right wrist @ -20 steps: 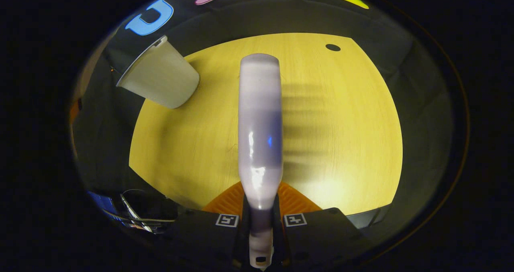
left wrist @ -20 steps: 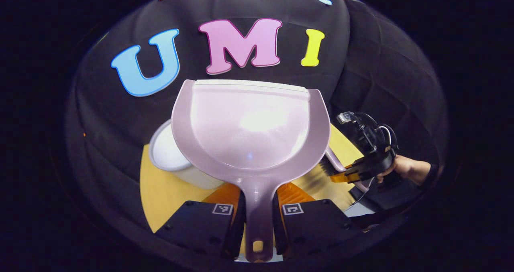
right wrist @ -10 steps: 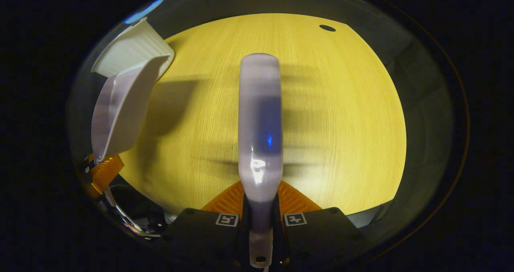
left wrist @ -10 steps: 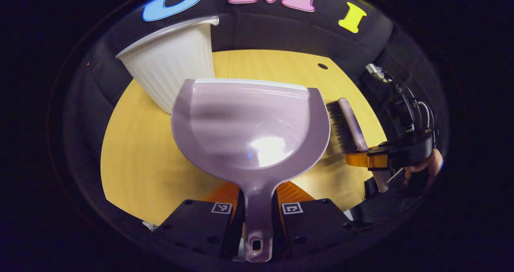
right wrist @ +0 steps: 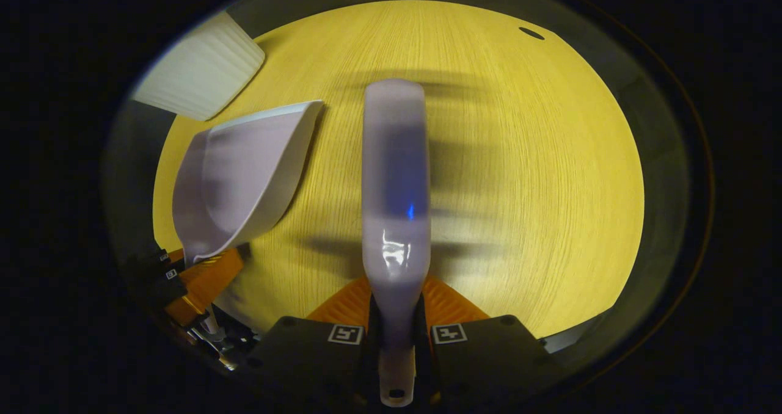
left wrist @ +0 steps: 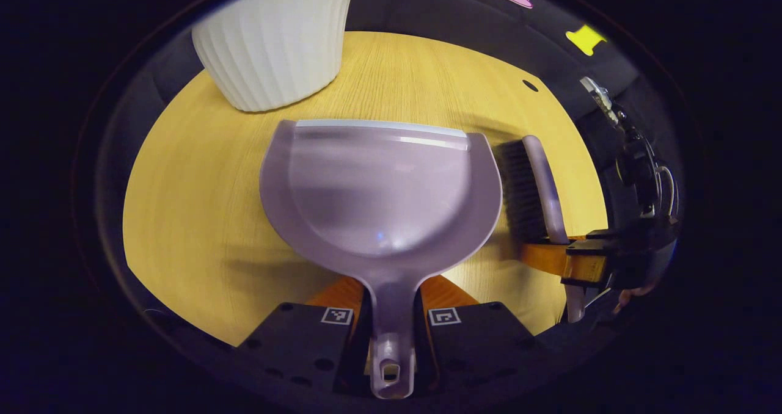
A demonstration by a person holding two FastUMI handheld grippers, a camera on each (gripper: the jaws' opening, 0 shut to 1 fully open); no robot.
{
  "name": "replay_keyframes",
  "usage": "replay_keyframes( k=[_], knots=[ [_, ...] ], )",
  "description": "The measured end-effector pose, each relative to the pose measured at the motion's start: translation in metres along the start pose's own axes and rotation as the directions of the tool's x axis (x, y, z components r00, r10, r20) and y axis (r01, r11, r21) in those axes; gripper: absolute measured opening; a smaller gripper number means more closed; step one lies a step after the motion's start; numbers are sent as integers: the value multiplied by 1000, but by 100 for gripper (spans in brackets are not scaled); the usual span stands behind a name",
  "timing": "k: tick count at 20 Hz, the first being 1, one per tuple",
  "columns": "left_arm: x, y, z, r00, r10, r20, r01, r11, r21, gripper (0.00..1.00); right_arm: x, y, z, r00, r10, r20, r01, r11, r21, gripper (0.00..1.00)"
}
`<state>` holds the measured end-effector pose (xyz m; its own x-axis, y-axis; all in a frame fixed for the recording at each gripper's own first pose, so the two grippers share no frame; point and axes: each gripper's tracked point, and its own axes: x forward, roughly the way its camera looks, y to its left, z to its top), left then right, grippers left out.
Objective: Pick up the small broom and dustpan from the desktop, sweep the trash into the dustpan with the broom, and then empty the trash into the garbage bin.
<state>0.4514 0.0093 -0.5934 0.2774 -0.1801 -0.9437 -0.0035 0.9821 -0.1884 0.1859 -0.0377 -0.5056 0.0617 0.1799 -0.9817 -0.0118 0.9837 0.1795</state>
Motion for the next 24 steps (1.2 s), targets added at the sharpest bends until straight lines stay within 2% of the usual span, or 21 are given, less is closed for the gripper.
replay_keyframes(
  k=[4, 5, 7, 8, 9, 10, 11, 12, 14, 17, 20, 22, 24],
  knots=[
    [1, 0, 1, 1000, 14, -12, -14, 1000, 21, 29, -3, 6, -1, 999, 1, -34, -1, 1000, 28, 27],
    [0, -2, 2, 1000, 21, -18, -20, 999, 37, 30, -5, 7, -4, 999, 5, -48, -3, 999, 42, 29],
    [-2, -8, 5, 1000, -2, -15, 3, 998, 66, 33, -2, 8, -4, 998, 10, -57, -8, 999, 36, 30],
    [-4, -9, 5, 1000, 4, -11, -3, 997, 71, 38, -3, 6, -6, 998, 5, -58, -4, 1000, 27, 35],
    [-6, -8, 6, 1000, 11, -7, -10, 997, 71, 60, -5, 5, -9, 998, 1, -56, 0, 1000, 19, 45],
    [-8, -9, 6, 1000, 10, -2, -10, 997, 71, 64, -8, 6, -11, 999, 3, -50, -2, 1000, 14, 50],
    [-11, -9, 6, 1000, 13, 4, -13, 997, 70, 64, -13, 7, -12, 999, 7, -41, -7, 1000, 16, 61],
    [-16, -10, 6, 1000, 11, 15, -12, 997, 77, 63, -19, 10, -12, 999, 19, -30, -18, 1000, 25, 59],
    [-35, -9, 6, 999, 18, 36, -21, 997, 81, 63, -37, 15, -8, 999, 47, 14, -47, 997, 57, 100],
    [-72, -11, 20, 994, -2, 113, -7, 997, 73, 63, -81, 18, 9, 987, 52, 155, -66, 994, 84, 99],
    [-126, -21, 36, 978, -34, 207, 17, 996, 86, 64, -136, 22, 29, 952, 53, 300, -87, 991, 101, 99],
    [-161, -15, 55, 946, -1, 323, -33, 994, 100, 65, -173, 29, 42, 917, 57, 395, -101, 991, 93, 99],
    [-201, -20, 76, 896, -23, 443, -28, 994, 109, 65, -208, 34, 57, 871, 44, 489, -87, 994, 66, 99]
  ],
)
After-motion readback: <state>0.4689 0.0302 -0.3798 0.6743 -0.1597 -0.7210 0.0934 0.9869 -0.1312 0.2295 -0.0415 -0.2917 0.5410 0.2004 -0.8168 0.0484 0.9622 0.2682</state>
